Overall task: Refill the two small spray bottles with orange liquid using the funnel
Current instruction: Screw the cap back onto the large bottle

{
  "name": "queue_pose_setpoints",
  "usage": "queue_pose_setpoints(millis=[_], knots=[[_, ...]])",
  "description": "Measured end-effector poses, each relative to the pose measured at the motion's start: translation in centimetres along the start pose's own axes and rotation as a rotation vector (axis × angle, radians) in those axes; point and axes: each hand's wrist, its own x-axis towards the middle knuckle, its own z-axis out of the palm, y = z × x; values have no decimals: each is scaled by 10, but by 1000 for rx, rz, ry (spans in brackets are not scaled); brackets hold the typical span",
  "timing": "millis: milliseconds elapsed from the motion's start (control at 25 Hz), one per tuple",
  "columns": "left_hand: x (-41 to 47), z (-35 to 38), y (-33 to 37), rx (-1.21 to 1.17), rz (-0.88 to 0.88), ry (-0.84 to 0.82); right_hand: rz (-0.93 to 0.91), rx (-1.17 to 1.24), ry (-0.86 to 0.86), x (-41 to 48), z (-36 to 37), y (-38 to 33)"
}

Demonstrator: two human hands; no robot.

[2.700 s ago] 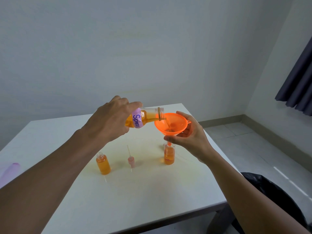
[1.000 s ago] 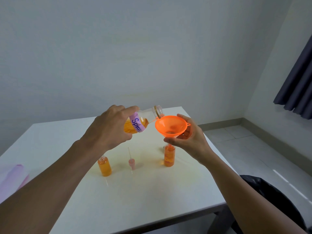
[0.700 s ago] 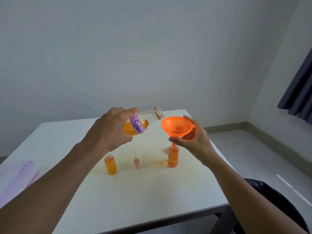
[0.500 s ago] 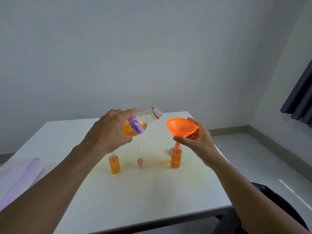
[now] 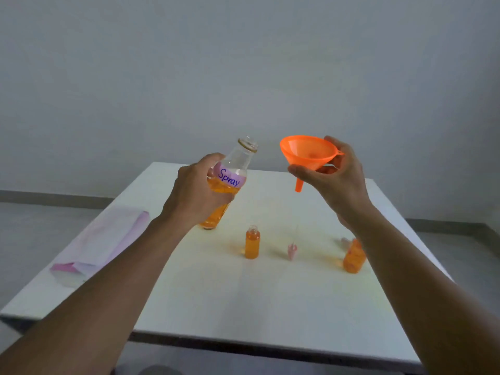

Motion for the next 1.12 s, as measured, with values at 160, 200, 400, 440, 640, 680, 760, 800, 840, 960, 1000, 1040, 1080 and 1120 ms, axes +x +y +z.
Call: queue_pose_setpoints(millis=[160, 200, 400, 440, 640, 680, 760, 800, 840, 960, 1000, 1040, 1080, 1120], knots=[[17, -8, -52, -70, -144, 110, 81, -10, -70, 17, 86, 13], [22, -8, -64, -88, -170, 135, 99, -28, -90, 21, 107, 18], [42, 4, -109, -146, -256, 188, 221, -147, -200, 45, 187, 47], [44, 8, -116, -151, -276, 189, 254, -182, -219, 51, 199, 54], [50, 20, -142, -193, -321, 200, 356, -416, -283, 73, 242, 73], [51, 20, -144, -199, -324, 200, 352, -449, -296, 76, 248, 77], [51, 20, -149, -208, -326, 206, 353, -498, -319, 77, 258, 83], [52, 20, -150, -215, -325, 209, 359, -521, -333, 77, 262, 85], [52, 20, -151, -223, -321, 211, 365, -539, -344, 76, 265, 88], [52, 20, -152, -241, -309, 215, 401, -572, -356, 74, 272, 94], [52, 20, -152, -242, -307, 215, 408, -581, -359, 74, 273, 95], [53, 20, -153, -243, -306, 214, 414, -594, -361, 73, 274, 94], [53, 20, -154, -244, -307, 212, 415, -601, -361, 73, 275, 95], [53, 21, -155, -247, -310, 207, 413, -607, -360, 72, 276, 95]])
